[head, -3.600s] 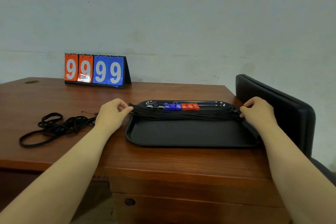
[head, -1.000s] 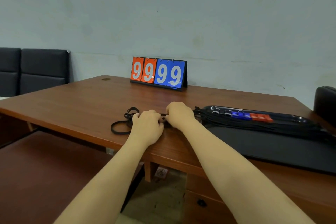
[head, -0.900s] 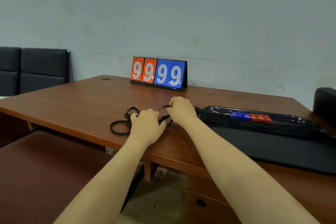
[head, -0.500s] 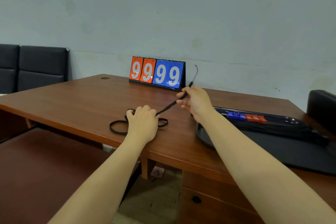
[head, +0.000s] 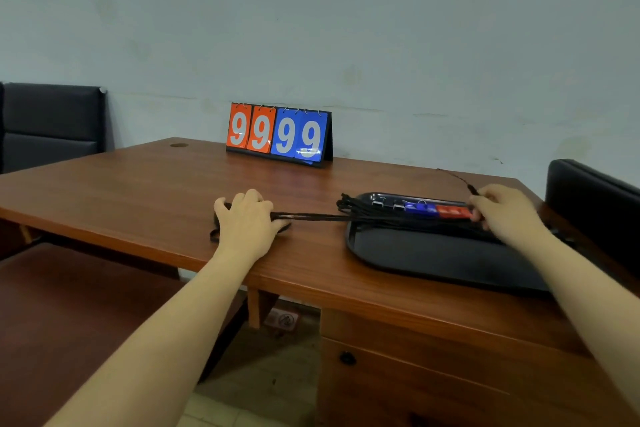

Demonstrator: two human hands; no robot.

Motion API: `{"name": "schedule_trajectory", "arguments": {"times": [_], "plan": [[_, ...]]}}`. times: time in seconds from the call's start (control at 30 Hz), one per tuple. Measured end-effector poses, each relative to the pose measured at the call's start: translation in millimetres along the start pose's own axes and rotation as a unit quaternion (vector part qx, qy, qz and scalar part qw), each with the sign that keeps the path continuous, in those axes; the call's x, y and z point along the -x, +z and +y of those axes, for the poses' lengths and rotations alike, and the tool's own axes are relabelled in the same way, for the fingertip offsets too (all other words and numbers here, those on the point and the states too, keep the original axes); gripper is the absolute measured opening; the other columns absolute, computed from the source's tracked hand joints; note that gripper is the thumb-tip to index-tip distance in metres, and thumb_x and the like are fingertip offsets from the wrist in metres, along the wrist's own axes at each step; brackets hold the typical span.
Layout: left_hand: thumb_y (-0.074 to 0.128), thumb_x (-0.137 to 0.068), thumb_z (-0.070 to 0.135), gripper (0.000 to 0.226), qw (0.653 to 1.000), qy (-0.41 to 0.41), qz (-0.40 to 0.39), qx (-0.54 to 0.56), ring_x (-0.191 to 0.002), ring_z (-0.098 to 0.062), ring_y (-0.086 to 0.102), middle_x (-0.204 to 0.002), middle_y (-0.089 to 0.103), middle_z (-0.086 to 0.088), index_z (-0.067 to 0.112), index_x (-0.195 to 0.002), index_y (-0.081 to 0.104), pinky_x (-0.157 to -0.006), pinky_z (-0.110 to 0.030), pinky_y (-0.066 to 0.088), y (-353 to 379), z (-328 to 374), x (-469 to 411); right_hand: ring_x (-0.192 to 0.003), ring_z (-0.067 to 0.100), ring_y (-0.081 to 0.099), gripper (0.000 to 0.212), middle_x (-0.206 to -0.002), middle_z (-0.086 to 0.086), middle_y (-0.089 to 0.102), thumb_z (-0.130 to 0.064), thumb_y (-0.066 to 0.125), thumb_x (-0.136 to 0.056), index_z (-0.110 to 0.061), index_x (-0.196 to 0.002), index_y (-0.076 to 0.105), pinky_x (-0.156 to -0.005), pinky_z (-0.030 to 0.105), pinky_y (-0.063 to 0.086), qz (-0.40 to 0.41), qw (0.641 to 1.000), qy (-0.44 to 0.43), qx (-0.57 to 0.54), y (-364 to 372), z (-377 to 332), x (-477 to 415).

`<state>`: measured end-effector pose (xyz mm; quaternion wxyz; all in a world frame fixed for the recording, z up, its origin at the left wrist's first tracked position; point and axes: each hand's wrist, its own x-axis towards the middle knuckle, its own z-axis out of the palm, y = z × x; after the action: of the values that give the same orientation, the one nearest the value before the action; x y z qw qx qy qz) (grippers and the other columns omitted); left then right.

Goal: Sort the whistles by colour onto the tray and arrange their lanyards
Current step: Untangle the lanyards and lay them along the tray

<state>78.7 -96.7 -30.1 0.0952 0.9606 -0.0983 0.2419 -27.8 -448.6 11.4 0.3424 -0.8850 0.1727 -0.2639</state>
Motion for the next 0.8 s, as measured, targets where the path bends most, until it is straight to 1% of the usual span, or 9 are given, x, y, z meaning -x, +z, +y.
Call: {"name": "schedule_trajectory", "arguments": {"times": [0.07, 0.13, 0.3, 0.4, 0.5, 0.57, 0.67, 0.73, 0.8], "plan": [[0.055, -0.084, 0.059, 0.036, 1.000, -0.012, -0.002, 0.002, -0.089, -0.016, 0.050, -0.091, 0.053, 0.005, 0.023, -0.083, 0.056, -0.100, -0.046, 0.029, -2, -1, 0, -0.062, 0.019, 0.055, 0.015, -0.076, 0.007, 0.063, -0.019, 0.049, -0.097, -0.010, -0.098, 0.061, -0.057, 0.029, 0.043, 0.018, 1.000, 0.012, -0.006, -6, 11, 5], [0.057, -0.087, 0.050, 0.029, 0.999, -0.029, -0.004, 0.017, -0.079, -0.015, 0.048, -0.082, 0.051, 0.005, 0.023, -0.081, 0.050, -0.097, -0.045, 0.030, -3, 0, 2, -0.064, 0.018, 0.057, 0.016, -0.078, 0.007, 0.063, -0.020, 0.050, -0.097, -0.010, -0.104, 0.060, -0.058, 0.027, 0.044, 0.033, 0.999, 0.024, -0.013, -9, 20, 8], [0.057, -0.084, 0.035, 0.017, 0.996, -0.072, -0.009, 0.049, -0.076, -0.017, 0.050, -0.076, 0.053, 0.004, 0.020, -0.084, 0.050, -0.090, -0.043, 0.031, -3, 0, 1, -0.064, 0.019, 0.060, 0.017, -0.079, 0.006, 0.065, -0.020, 0.049, -0.097, -0.010, -0.106, 0.061, -0.070, 0.038, 0.050, 0.057, 0.996, 0.032, -0.056, -10, 25, 9], [0.053, -0.085, 0.026, 0.010, 0.994, -0.102, 0.000, 0.042, -0.066, -0.017, 0.047, -0.070, 0.054, 0.002, 0.017, -0.084, 0.049, -0.082, -0.039, 0.030, -4, 1, 3, -0.063, 0.017, 0.060, 0.020, -0.078, 0.005, 0.064, -0.019, 0.048, -0.097, -0.008, -0.105, 0.062, -0.075, 0.041, 0.053, 0.104, 0.991, 0.051, -0.066, -13, 28, 8], [0.055, -0.085, 0.025, 0.013, 0.992, -0.117, 0.010, 0.042, -0.069, -0.018, 0.050, -0.073, 0.056, 0.001, 0.016, -0.092, 0.048, -0.083, -0.039, 0.031, -3, 0, 4, -0.061, 0.012, 0.059, 0.022, -0.087, 0.008, 0.066, -0.018, 0.046, -0.098, -0.005, -0.108, 0.062, -0.066, 0.031, 0.053, 0.144, 0.984, 0.064, -0.081, -15, 30, 7], [0.065, -0.078, 0.023, 0.030, 0.995, -0.081, 0.016, 0.053, -0.090, -0.021, 0.052, -0.094, 0.058, -0.001, 0.019, -0.103, 0.049, -0.093, -0.043, 0.030, 0, -3, 3, -0.062, 0.011, 0.061, 0.023, -0.093, 0.010, 0.066, -0.019, 0.047, -0.098, -0.006, -0.111, 0.061, -0.066, 0.031, 0.053, 0.149, 0.984, 0.064, -0.080, -16, 30, 9], [0.075, -0.070, 0.024, 0.057, 0.995, 0.023, 0.033, 0.090, -0.123, -0.022, 0.039, -0.124, 0.048, 0.001, 0.028, -0.121, 0.048, -0.111, -0.048, 0.015, -1, -3, 4, -0.061, 0.016, 0.063, 0.022, -0.086, 0.004, 0.068, -0.021, 0.049, -0.097, -0.010, -0.112, 0.059, -0.076, 0.041, 0.055, 0.125, 0.987, 0.053, -0.085, -15, 29, 11], [0.076, -0.069, 0.027, 0.056, 0.989, 0.093, 0.045, 0.107, -0.126, -0.017, 0.037, -0.125, 0.048, 0.006, 0.032, -0.119, 0.051, -0.112, -0.044, 0.012, -4, -2, 7, -0.059, 0.018, 0.062, 0.019, -0.082, 0.001, 0.068, -0.021, 0.051, -0.097, -0.011, -0.110, 0.060, -0.074, 0.039, 0.053, 0.105, 0.991, 0.045, -0.073, -15, 28, 12], [0.071, -0.072, 0.034, 0.045, 0.979, 0.154, 0.011, 0.132, -0.121, -0.011, 0.044, -0.119, 0.054, 0.014, 0.036, -0.115, 0.056, -0.112, -0.043, 0.014, -4, -4, 7, -0.059, 0.018, 0.060, 0.019, -0.081, 0.001, 0.068, -0.021, 0.051, -0.096, -0.010, -0.109, 0.061, -0.071, 0.036, 0.052, 0.096, 0.993, 0.039, -0.061, -13, 27, 12]]}}
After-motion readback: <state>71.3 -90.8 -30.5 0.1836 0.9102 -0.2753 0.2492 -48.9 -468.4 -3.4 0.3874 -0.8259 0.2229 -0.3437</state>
